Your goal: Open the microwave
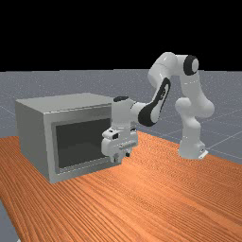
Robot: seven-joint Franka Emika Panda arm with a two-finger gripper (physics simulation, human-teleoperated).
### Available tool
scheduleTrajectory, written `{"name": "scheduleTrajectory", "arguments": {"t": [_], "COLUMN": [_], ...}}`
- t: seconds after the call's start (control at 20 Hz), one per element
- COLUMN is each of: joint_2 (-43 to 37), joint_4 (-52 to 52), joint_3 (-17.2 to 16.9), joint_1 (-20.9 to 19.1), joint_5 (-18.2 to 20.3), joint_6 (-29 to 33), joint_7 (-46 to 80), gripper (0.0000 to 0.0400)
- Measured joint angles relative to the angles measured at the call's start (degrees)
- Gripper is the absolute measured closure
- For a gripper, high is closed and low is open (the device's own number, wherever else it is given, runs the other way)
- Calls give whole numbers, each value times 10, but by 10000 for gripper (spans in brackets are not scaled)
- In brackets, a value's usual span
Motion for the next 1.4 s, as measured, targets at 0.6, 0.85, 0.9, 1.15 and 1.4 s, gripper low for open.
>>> {"name": "scheduleTrajectory", "arguments": {"t": [0.6,0.85,0.9,1.15,1.4], "joint_2": [-107,-107,-109,-189,-284], "joint_4": [74,76,75,67,75], "joint_3": [-106,-121,-123,-136,-162], "joint_1": [13,21,23,30,4], "joint_5": [87,113,114,113,99], "joint_6": [-296,-309,-311,-310,-302], "joint_7": [707,778,781,811,827], "gripper": [388,399,399,400,400]}}
